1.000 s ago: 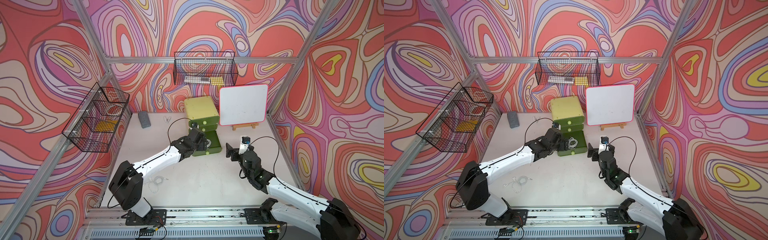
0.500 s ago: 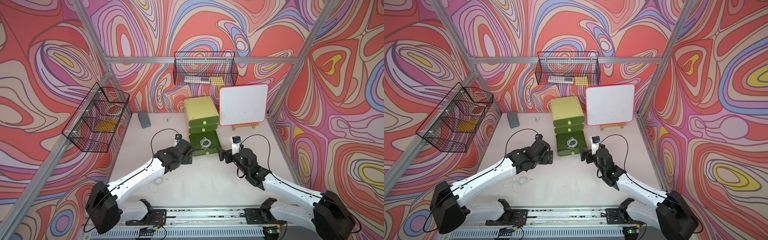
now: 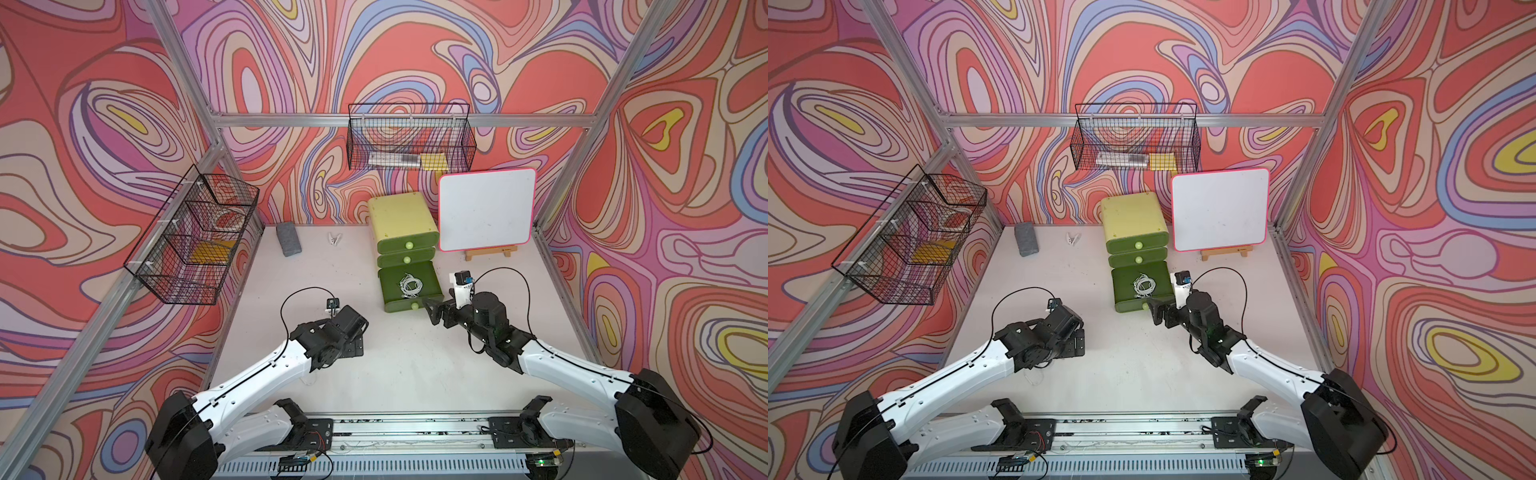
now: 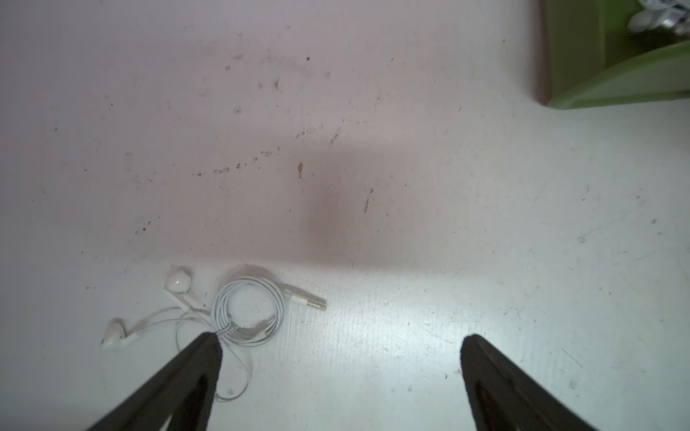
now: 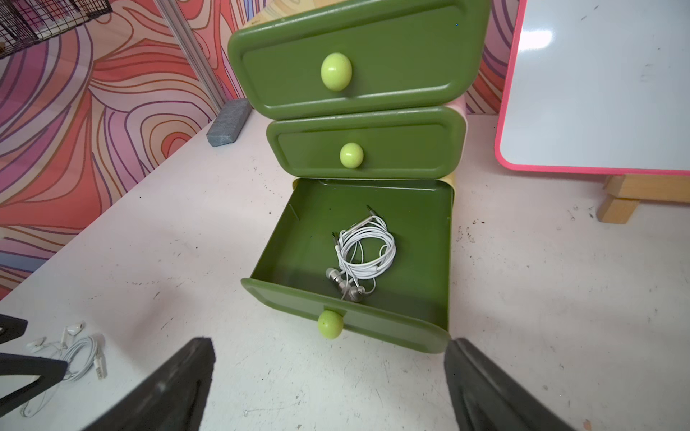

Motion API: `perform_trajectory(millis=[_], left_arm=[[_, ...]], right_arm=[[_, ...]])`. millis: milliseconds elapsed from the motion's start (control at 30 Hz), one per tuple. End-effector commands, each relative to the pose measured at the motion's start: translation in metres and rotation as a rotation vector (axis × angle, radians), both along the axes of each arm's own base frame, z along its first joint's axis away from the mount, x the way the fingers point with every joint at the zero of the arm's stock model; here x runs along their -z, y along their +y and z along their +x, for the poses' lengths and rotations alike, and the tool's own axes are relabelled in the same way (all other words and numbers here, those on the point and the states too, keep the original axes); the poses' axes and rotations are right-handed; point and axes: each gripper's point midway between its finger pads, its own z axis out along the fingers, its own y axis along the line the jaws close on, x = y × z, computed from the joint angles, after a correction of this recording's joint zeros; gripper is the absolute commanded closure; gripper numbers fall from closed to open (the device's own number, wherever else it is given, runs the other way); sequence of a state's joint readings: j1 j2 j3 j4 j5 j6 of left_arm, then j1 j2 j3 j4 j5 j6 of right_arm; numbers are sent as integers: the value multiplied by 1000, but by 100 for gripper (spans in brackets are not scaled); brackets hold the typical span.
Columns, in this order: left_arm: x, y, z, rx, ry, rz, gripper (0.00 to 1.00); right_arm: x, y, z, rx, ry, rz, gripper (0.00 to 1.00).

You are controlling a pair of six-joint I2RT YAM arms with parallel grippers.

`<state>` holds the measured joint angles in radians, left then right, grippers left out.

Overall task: Place the wired earphones into the drawer by color
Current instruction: Pick up the wired earphones from the center of the board.

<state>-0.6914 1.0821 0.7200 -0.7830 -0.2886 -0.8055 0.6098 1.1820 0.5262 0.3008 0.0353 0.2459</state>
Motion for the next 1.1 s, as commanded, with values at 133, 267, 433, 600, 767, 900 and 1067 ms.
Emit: perform_trajectory(millis=[133, 267, 433, 600, 767, 900, 1067], left_arm=[[25, 3, -10, -41, 81, -86, 3], [36, 1, -10, -38, 115, -104, 3], [46, -3, -9, -25, 149, -120, 4], [52, -1, -8, -27, 173, -115, 4], [59, 3, -10, -43, 190, -115, 4], [65, 6, -13, -54, 209, -113, 4], [70, 5, -13, -55, 218, -117, 4]], right_arm=[[3, -4, -2, 11, -8, -5, 2], [3, -7, -1, 21, -15, -14, 2], [3, -9, -1, 27, -21, -19, 2], [3, -9, -1, 30, -24, -24, 2], [3, -10, -1, 31, -24, -26, 2], [3, -11, -1, 35, -25, -27, 2], [2, -11, -1, 36, -26, -27, 2]])
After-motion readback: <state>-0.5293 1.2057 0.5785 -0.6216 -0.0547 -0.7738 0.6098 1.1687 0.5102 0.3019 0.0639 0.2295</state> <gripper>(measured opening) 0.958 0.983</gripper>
